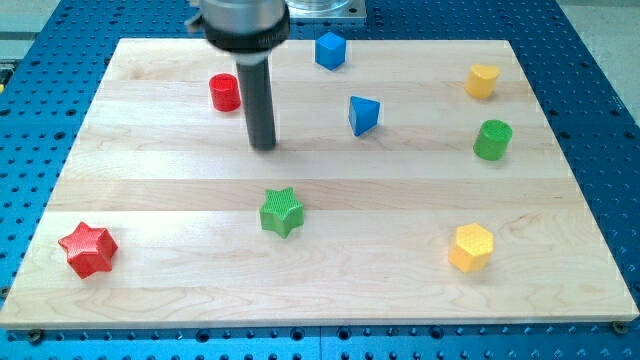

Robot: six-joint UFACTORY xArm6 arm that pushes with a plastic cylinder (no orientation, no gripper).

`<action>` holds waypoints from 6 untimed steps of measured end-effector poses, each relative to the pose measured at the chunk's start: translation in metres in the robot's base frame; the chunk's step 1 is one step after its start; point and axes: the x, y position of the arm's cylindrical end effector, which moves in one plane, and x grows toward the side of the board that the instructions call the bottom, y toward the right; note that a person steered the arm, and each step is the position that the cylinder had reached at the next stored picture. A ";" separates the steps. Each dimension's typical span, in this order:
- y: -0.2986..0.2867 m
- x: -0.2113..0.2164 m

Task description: Place the red circle above the green star

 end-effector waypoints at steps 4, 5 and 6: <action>-0.055 -0.072; 0.031 -0.001; 0.022 -0.053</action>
